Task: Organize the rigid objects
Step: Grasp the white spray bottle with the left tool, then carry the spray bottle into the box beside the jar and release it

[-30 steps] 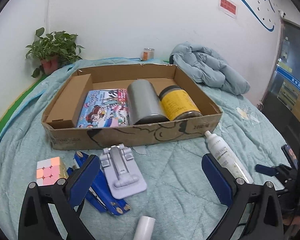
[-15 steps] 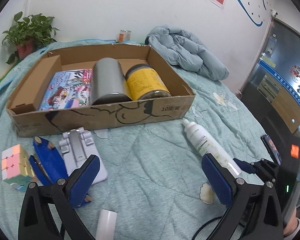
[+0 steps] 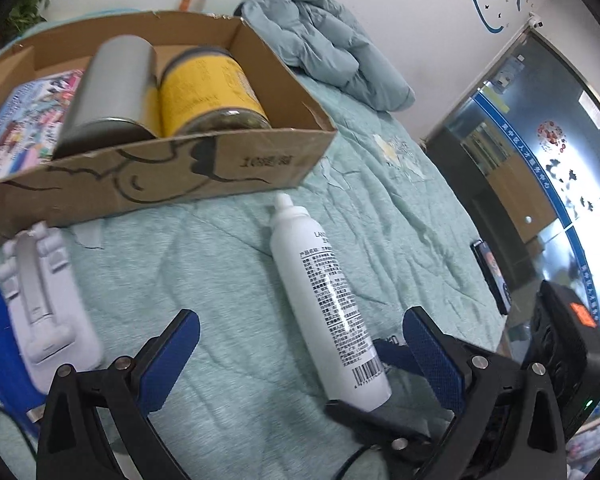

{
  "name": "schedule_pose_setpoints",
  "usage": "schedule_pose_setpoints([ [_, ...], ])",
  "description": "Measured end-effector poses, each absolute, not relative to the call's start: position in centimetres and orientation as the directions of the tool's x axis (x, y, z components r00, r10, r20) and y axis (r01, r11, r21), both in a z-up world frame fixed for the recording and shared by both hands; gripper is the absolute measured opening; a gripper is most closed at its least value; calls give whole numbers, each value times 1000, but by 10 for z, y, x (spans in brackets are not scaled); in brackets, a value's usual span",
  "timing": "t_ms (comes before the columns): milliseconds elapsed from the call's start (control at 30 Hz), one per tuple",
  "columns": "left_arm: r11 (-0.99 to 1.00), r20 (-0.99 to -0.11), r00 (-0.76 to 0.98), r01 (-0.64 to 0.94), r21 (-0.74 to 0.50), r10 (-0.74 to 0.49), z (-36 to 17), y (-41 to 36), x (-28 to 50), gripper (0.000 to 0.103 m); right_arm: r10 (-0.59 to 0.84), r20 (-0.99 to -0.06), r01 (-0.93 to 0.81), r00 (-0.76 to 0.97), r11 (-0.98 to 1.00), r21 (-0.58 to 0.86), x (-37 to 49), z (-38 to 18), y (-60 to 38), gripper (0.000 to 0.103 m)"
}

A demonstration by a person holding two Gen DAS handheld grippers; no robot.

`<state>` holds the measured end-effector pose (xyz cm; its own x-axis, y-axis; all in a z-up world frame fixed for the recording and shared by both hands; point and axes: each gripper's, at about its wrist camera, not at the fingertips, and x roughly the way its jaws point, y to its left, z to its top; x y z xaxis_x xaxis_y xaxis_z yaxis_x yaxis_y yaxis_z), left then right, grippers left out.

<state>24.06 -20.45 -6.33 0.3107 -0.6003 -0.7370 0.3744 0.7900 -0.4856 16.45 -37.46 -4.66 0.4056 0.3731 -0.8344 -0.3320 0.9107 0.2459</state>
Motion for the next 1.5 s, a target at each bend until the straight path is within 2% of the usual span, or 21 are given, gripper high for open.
schedule_pose_setpoints([
  [100, 769, -734, 267, 377, -516, -624, -70, -213, 249, 95, 342, -843, -347, 415, 916, 201, 156, -49, -359, 57],
  [200, 760, -741, 230, 373, -532, -631, -77, -220, 258, 85, 403, -813, -438, 420, 875, 206, 146, -42, -345, 56],
  [267, 756, -748, 201, 370, -540, -633, -83, -226, 265, 73, 406, -817, -408, 409, 882, 234, 149, -45, -347, 57],
  [300, 758, -754, 190, 364, -541, -629, -87, -230, 268, 70, 418, -819, -382, 392, 884, 268, 152, -49, -351, 57],
  [367, 760, -765, 167, 362, -539, -622, -94, -237, 273, 61, 473, -812, -308, 341, 873, 379, 162, -58, -361, 57],
  [467, 770, -788, 134, 362, -525, -601, -105, -248, 280, 50, 483, -820, -253, 308, 872, 419, 170, -66, -361, 57],
  [533, 771, -787, 142, 364, -523, -601, -105, -249, 282, 47, 478, -825, -240, 302, 875, 419, 177, -69, -360, 56],
  [900, 752, -763, 149, 365, -549, -630, -99, -244, 279, 45, 391, -855, -282, 341, 910, 304, 182, -60, -340, 53],
  [1000, 738, -723, 215, 382, -556, -657, -73, -235, 266, 45, 392, -824, -301, 409, 910, 284, 170, -46, -344, 52],
  [1167, 745, -671, 350, 454, -489, -654, -15, -228, 250, 44, 378, -764, -382, 523, 905, 186, 157, -8, -337, 52],
  [1400, 729, -605, 416, 481, -487, -679, 42, -217, 283, 44, 411, -696, -445, 589, 884, 145, 188, 34, -338, 52],
  [1500, 733, -600, 429, 478, -484, -675, 59, -214, 305, 44, 450, -685, -467, 573, 866, 178, 212, 45, -344, 52],
])
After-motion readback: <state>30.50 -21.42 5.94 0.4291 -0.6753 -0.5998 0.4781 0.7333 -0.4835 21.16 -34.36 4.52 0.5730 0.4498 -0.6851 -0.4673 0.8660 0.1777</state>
